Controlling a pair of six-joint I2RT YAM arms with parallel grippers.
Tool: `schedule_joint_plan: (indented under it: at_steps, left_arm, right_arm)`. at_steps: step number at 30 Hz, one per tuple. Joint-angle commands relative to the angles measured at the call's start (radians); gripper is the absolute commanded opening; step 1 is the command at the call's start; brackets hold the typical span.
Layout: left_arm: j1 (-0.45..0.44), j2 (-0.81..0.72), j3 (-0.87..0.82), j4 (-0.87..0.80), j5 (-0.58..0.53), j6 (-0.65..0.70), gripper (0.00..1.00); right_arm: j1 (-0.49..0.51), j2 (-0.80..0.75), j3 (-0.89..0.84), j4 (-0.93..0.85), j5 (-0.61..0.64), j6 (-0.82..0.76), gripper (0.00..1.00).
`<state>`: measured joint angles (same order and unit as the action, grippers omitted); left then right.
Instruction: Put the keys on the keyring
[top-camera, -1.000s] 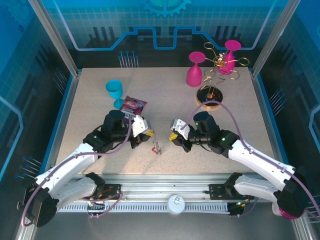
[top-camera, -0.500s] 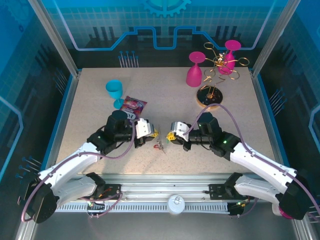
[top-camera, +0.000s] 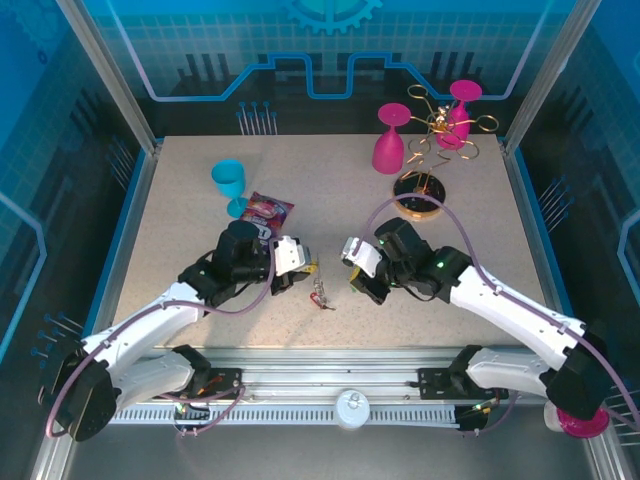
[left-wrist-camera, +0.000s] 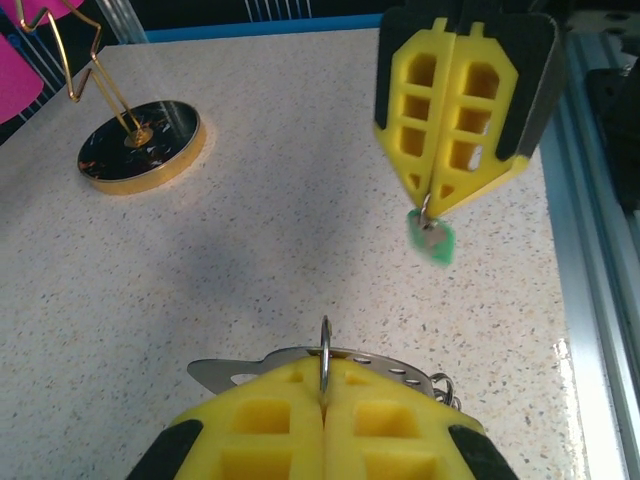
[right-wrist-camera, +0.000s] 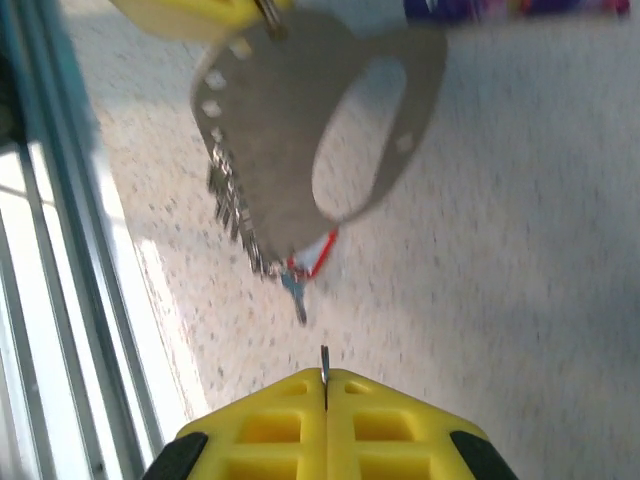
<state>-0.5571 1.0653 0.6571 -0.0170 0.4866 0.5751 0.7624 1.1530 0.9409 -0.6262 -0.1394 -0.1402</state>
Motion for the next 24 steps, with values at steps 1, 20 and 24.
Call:
schedule_joint_plan:
  at_steps: [1, 20, 24]
  left_arm:
    - [-0.007, 0.009, 0.007, -0.006, -0.045, -0.008, 0.00]
    - [-0.004, -0.054, -0.038, 0.017, -0.130, -0.001, 0.00]
    - [-0.003, -0.056, -0.043, 0.021, -0.132, 0.005, 0.00]
  right_arm:
    - [0.025, 0.035, 0.062, -0.195, 0.091, 0.289, 0.00]
    - [-0.079, 0.628, 0.321, -0.457, 0.132, 0.466, 0.00]
    - [-0.094, 0.725, 0.384, -0.393, 0.109, 0.443, 0.00]
